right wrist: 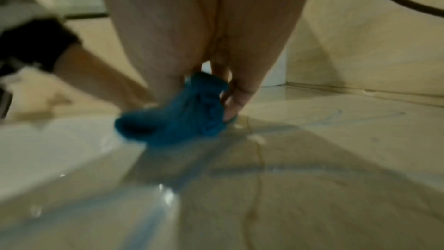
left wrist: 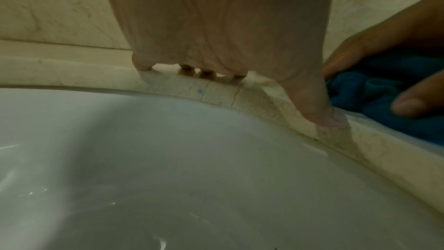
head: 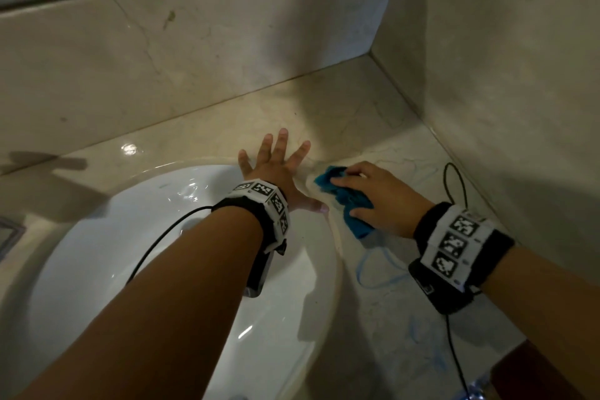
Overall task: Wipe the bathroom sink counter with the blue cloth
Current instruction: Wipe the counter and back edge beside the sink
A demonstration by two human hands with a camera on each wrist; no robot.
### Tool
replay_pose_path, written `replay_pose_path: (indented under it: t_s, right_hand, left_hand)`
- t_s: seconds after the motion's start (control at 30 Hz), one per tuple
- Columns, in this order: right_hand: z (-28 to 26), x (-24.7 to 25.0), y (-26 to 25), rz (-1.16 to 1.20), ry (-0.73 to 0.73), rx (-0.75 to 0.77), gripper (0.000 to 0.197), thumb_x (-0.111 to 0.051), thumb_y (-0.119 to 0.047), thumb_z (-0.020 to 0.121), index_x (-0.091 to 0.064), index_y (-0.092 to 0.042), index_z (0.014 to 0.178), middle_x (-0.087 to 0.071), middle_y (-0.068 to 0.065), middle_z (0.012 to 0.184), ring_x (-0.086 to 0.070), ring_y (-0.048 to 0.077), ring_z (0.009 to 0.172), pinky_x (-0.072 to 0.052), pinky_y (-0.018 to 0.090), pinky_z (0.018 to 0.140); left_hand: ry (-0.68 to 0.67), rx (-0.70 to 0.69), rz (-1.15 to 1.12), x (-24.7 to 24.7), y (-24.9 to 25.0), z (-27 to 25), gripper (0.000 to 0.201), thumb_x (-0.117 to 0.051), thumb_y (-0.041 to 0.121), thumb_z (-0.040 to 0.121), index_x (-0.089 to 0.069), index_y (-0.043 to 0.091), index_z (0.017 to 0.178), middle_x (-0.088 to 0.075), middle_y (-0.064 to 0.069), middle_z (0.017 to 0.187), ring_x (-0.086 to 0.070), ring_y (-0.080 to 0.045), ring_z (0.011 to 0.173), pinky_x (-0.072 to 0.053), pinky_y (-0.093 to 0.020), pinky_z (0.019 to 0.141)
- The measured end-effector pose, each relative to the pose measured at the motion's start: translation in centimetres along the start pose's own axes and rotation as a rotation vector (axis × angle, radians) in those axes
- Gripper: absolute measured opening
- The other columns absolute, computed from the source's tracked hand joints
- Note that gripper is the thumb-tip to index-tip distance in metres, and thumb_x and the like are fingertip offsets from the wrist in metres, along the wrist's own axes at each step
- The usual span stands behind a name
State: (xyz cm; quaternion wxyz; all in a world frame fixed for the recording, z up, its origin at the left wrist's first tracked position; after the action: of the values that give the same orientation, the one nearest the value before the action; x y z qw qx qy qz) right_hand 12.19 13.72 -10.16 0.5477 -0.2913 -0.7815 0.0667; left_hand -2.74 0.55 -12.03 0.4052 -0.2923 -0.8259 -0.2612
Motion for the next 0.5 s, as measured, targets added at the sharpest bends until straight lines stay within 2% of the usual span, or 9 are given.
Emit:
replay_pose_path:
  t_s: [0.1,0.2,0.27,0.37,0.43,0.5]
  right_hand:
    - [1.4,0.0,0.6,0.051,0.193,0.008,0.044,-0.064,-0.016,0.084,-0.055,-0.017,0.127,-0.045,0.007,0.129,-0.048,0.023,0.115,-0.031,0.017,0.098]
    - [3.7,1.1,1.2,0.044,0.353,-0.091,0.037,-0.06,-0.013,0.086,-0.058,-0.011,0.123,-0.051,0.012,0.128,-0.05,0.028,0.116,-0.033,0.028,0.101]
    - [3.8,0.9,0.4,-0.008,0.347,-0.101,0.035,-0.056,-0.01,0.087,-0.058,-0.012,0.122,-0.053,0.012,0.129,-0.049,0.03,0.117,-0.03,0.031,0.101]
    - [1.2,-1.1,-1.6,-0.047,0.198,0.042,0.035,-0.055,-0.007,0.087,-0.06,-0.014,0.121,-0.055,0.008,0.13,-0.049,0.031,0.114,-0.029,0.029,0.101]
    - [-0.5,-2.2,-1.7,-0.056,0.128,0.149,0.034,-0.059,-0.006,0.084,-0.064,-0.014,0.117,-0.059,0.009,0.125,-0.052,0.033,0.11,-0.035,0.033,0.1]
    - [-0.3,-1.8,-0.5,-0.012,0.142,0.132,0.034,-0.06,-0.003,0.082,-0.065,-0.014,0.114,-0.062,0.011,0.12,-0.054,0.033,0.107,-0.039,0.036,0.098]
  left_hand:
    - [-0.002,-0.001,0.005,0.0,0.0,0.0,0.123,-0.06,0.085,0.052,0.015,0.05,0.143,0.034,0.008,0.152,0.027,-0.021,0.142,0.009,-0.061,0.111]
    - [-0.007,0.0,0.009,0.1,0.0,-0.1,0.122,-0.059,0.085,0.054,0.016,0.049,0.143,0.034,0.008,0.152,0.027,-0.02,0.142,0.009,-0.061,0.111]
    - [-0.008,0.0,0.014,0.1,0.0,-0.2,0.122,-0.059,0.085,0.054,0.016,0.049,0.143,0.034,0.008,0.151,0.027,-0.021,0.142,0.009,-0.061,0.111]
    - [-0.001,-0.002,0.014,0.1,0.0,-0.2,0.123,-0.059,0.085,0.053,0.016,0.049,0.143,0.035,0.008,0.151,0.027,-0.02,0.142,0.008,-0.061,0.112]
    - [-0.001,-0.005,0.007,0.1,-0.1,-0.1,0.124,-0.061,0.084,0.053,0.016,0.05,0.143,0.035,0.008,0.151,0.027,-0.02,0.142,0.008,-0.061,0.111]
    - [-0.003,-0.007,0.003,0.1,-0.1,-0.1,0.124,-0.061,0.084,0.053,0.016,0.049,0.143,0.035,0.008,0.151,0.028,-0.02,0.142,0.009,-0.061,0.111]
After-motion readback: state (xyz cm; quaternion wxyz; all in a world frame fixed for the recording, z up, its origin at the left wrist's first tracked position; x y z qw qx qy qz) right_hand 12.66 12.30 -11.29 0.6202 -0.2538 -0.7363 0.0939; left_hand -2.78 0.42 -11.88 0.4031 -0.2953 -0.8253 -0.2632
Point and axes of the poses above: each hand's wrist, its own z-axis towards the middle knuckle, its own x-axis out of the back of the hand, y = z × x, the point moved 1 cm from there along z, towards the middle knuckle
